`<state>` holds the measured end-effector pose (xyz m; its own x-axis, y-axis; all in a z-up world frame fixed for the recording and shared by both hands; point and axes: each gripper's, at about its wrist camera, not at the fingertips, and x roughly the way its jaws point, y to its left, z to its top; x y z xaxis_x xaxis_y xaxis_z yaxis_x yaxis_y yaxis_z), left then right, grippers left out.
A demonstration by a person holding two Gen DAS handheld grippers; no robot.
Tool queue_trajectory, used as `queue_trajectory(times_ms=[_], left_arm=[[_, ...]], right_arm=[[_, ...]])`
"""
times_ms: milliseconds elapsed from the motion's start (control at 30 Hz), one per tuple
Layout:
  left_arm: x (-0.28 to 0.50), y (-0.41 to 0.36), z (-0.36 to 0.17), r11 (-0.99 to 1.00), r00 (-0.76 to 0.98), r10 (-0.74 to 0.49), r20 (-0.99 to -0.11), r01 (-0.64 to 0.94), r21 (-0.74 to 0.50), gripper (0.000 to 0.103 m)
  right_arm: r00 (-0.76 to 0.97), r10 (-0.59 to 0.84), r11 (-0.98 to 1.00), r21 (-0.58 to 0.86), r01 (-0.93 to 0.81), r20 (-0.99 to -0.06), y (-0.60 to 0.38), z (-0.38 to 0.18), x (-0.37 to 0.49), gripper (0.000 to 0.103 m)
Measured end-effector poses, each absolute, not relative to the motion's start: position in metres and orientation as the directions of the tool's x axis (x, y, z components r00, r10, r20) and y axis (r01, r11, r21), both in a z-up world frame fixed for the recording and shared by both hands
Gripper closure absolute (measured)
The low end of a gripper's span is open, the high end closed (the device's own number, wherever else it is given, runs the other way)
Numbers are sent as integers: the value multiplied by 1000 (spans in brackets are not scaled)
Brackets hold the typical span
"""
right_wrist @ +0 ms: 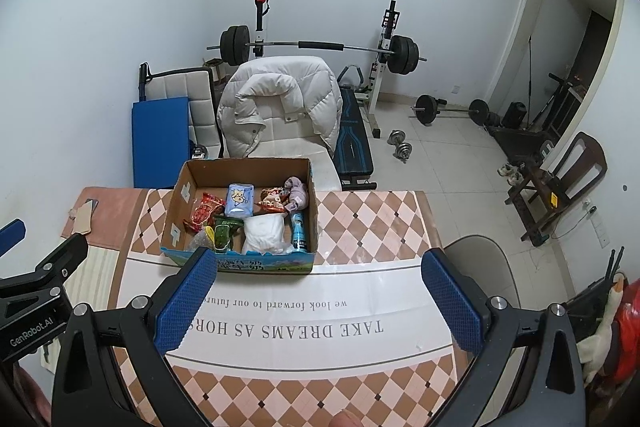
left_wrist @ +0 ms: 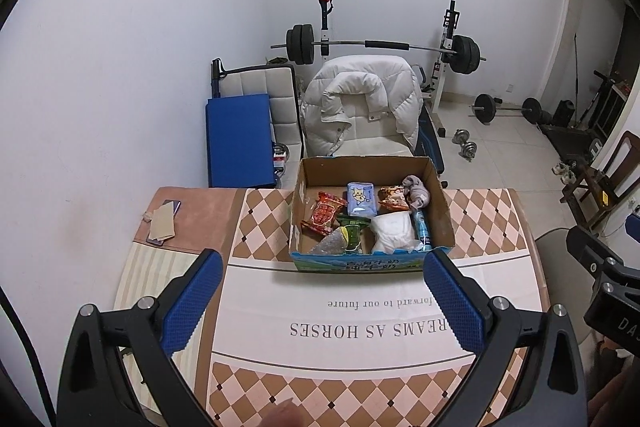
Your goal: Organize soft objects
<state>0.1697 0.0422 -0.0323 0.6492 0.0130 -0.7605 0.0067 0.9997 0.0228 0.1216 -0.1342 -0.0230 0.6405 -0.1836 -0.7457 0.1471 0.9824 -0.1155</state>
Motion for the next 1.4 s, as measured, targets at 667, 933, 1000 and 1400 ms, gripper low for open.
queue_trajectory(times_ms=[667, 933, 1000, 1400], left_arm=[[169, 42, -36, 1000, 640, 4, -768, 9, 12, 0], [167, 43, -34, 1000, 642, 3, -766, 11, 14, 0], [167, 43, -34, 1000, 643, 6, -766, 10, 16, 0], [167, 43, -33, 1000, 644, 12, -765, 11, 25, 0]], right_arm=[[642, -188, 982, -125, 144, -743, -128, -20, 121, 0], [645, -191, 981, -124, 149, -740, -127, -18, 118, 0], [645, -191, 981, -123, 148, -740, -127, -18, 118, 0], [646, -200, 979, -119, 167, -737, -133, -11, 114, 0]])
